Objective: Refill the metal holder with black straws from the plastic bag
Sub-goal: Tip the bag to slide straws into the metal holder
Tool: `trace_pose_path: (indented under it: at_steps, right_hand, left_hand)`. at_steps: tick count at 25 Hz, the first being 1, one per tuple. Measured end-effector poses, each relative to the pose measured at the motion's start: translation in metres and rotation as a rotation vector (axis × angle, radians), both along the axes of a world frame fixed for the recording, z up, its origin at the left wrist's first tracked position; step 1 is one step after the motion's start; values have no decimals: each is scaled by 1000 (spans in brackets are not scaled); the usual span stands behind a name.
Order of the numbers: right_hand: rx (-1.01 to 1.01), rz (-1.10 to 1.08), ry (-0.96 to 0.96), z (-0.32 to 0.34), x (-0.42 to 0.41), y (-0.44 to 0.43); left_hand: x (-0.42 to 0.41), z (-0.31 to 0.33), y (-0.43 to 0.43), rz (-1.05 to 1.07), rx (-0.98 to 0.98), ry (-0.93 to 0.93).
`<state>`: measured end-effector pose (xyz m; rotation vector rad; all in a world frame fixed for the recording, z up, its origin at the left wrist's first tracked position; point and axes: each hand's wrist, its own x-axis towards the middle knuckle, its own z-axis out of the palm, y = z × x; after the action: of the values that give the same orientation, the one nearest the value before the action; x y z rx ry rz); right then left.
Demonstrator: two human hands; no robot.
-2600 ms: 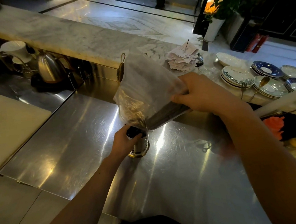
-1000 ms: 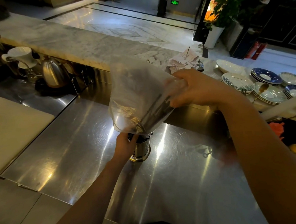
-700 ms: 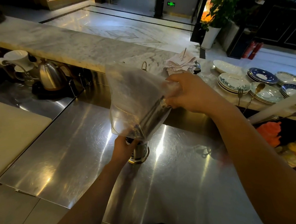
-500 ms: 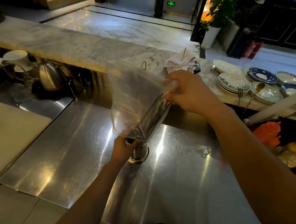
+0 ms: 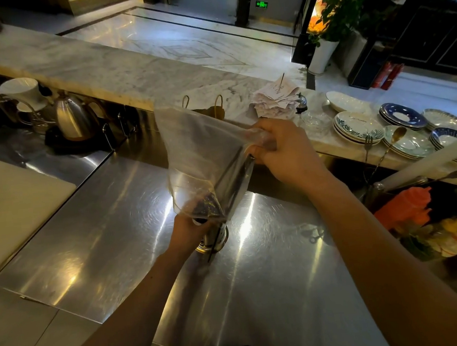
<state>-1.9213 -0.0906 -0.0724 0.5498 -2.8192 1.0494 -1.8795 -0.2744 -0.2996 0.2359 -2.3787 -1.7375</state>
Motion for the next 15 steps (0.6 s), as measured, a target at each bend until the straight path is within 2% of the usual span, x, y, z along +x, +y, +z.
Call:
trace_pose_path:
  at_steps: [8,15]
  right_hand:
    - [-315,-37,-32,-19,3,-5]
    - [-309,-63,-1,-17,0,-4]
  left_hand:
    - [-8,-12,1,93,-23,77]
    - [-2,-10,-1,-8,-4,91]
